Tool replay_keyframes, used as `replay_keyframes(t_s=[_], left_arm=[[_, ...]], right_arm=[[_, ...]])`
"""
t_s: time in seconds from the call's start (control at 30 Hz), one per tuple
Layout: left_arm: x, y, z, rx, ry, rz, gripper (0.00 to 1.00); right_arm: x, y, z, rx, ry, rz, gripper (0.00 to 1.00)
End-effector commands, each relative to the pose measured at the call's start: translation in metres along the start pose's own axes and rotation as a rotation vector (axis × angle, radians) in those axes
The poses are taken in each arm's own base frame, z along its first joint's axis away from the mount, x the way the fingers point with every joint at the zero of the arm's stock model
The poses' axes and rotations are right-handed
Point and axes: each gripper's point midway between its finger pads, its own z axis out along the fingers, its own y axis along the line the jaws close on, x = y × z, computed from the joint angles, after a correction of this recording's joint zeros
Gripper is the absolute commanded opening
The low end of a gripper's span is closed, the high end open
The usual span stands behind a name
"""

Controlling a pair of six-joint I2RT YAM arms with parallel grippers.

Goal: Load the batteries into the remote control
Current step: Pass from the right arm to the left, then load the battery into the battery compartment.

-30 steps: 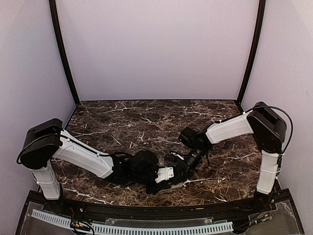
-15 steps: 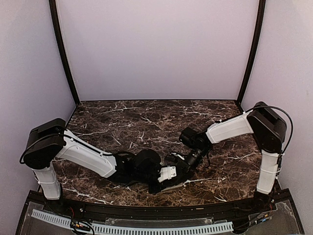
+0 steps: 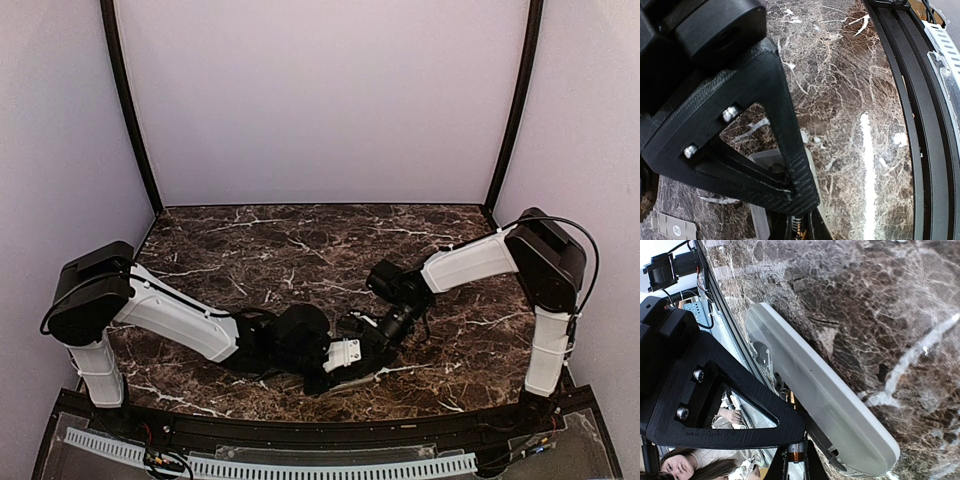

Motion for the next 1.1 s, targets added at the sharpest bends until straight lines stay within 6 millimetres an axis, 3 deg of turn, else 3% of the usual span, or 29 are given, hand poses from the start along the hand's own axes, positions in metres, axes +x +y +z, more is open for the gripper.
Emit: replay_keyframes(t_s=[0.0, 0.23, 0.6, 0.77, 1.07], left_arm=[[0.039, -0.018, 0.005, 0.078, 0.14, -0.018, 0.0], [0.043, -0.022, 0.003, 0.099, 0.172, -0.036, 0.0], [0.05, -0.022, 0.003, 0.099, 0.214, -0.068, 0.0], [0.052, -0.02, 0.003, 0.091, 0.23, -0.087, 0.0], [0.067, -0.023, 0.001, 0.097, 0.306, -0.208, 0.0]], right_arm=[[-0.02, -0.012, 0.003, 0.078, -0.057, -0.063, 0.09], [-0.023, -0.005, -0.013, 0.085, -0.091, -0.076, 0.23], [-0.029, 0.016, -0.056, 0.062, -0.234, -0.127, 0.33], [-0.029, 0.004, -0.053, 0.078, -0.274, -0.074, 0.29], [-0.02, 0.004, -0.043, 0.073, -0.346, -0.015, 0.13]])
